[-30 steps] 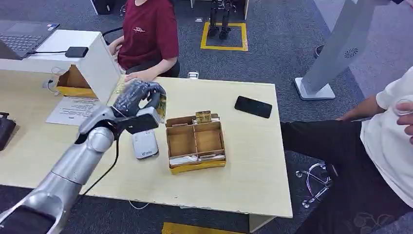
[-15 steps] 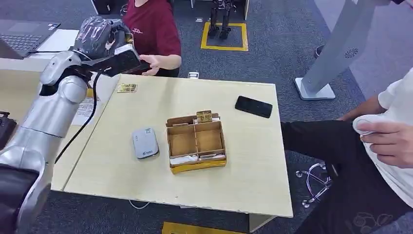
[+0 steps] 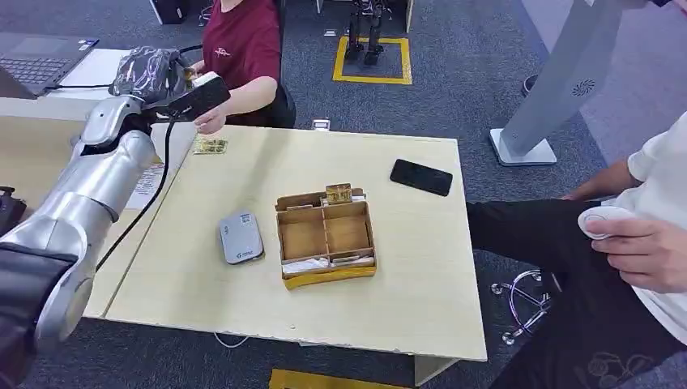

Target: Pass the card to the sensor for recognition and then transmit it.

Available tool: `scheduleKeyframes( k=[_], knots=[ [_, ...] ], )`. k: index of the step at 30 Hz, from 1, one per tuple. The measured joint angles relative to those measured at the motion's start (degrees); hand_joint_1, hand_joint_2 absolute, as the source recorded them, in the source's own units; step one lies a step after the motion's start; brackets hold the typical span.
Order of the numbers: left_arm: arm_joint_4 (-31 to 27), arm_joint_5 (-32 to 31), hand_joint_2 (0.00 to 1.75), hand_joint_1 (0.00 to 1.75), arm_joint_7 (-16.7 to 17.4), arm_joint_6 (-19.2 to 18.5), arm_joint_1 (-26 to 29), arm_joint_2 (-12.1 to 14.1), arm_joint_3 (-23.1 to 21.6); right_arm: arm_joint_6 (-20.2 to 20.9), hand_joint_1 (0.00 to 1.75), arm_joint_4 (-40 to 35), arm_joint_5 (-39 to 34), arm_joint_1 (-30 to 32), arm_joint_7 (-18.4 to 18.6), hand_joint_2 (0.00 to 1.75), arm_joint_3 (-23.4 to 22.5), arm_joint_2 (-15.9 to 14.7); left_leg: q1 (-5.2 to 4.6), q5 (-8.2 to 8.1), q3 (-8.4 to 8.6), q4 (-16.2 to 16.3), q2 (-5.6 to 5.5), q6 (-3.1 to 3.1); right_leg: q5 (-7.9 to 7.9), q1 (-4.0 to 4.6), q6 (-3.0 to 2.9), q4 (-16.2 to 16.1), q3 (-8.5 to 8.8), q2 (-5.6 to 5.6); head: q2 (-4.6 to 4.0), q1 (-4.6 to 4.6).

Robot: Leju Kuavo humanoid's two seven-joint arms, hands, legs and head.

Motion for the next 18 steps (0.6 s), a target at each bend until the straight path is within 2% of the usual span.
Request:
scheduleKeyframes(
  k=[5, 6, 7, 8, 14, 16, 18],
  knots=[
    [1.4, -0.1, 1.75, 1.75, 0.0, 0.2, 0.0, -0.2, 0.0, 0.1, 0.00, 0.0, 0.0, 0.0, 0.2, 1.75, 0.0, 0.0, 0.00, 0.00, 0.00, 0.0, 0.00, 0.00, 0.00, 0.00, 0.00, 0.0, 0.00, -0.01, 0.00, -0.02],
    [1.7, -0.1, 1.75, 1.61, 0.0, 0.2, 0.0, -0.3, 0.0, 0.1, 0.00, 0.0, 0.0, 0.0, 0.2, 1.75, 0.0, 0.0, 0.00, 0.00, 0.00, 0.0, 0.00, 0.00, 0.00, 0.00, 0.00, 0.0, 0.00, 0.00, 0.00, 0.02],
    [1.9, -0.1, 1.75, 0.30, 0.0, 0.2, 0.0, -0.4, 0.0, 0.1, 0.00, 0.0, 0.0, 0.0, 0.2, 1.75, 0.0, 0.0, 0.00, 0.00, 0.00, 0.0, 0.00, 0.00, 0.00, 0.00, 0.00, 0.0, 0.00, -0.01, 0.00, 0.00],
    [2.3, -0.1, 1.75, 0.00, -0.1, 0.2, 0.0, -0.4, 0.0, 0.1, 0.00, 0.0, 0.0, 0.0, 0.2, 1.75, 0.0, 0.0, 0.00, 0.00, 0.00, 0.0, 0.00, 0.00, 0.00, 0.00, 0.00, 0.0, 0.00, -0.01, 0.00, 0.02],
    [3.5, -0.6, 1.75, 0.00, -0.3, 2.8, 0.3, -0.5, 0.9, 0.1, 0.00, 0.0, 0.0, 0.0, 0.2, 1.75, 0.0, 0.0, 0.00, 0.00, -0.03, 0.0, 0.00, 0.00, 0.00, 0.00, 0.00, 0.0, 0.00, -0.01, 0.00, 0.00],
    [3.7, -0.5, 1.75, 0.00, -1.5, 4.5, 1.1, 0.0, 1.2, 0.0, 0.00, 0.0, -0.1, 0.0, 0.2, 1.75, -0.1, 0.0, 0.00, 0.00, -0.05, 0.0, 0.00, 0.00, 0.00, 0.00, 0.00, 0.0, 0.00, -0.01, 0.00, 0.02],
    [3.7, 0.3, 1.75, 0.00, -4.2, 6.2, 2.7, 1.1, 2.0, 0.0, 0.00, 0.0, -0.2, 0.0, 0.2, 1.75, -0.2, 0.0, 0.00, 0.00, -0.04, 0.0, 0.04, 0.00, 0.00, 0.00, 0.00, 0.0, 0.00, 0.07, 0.00, -0.02]
  ],
)
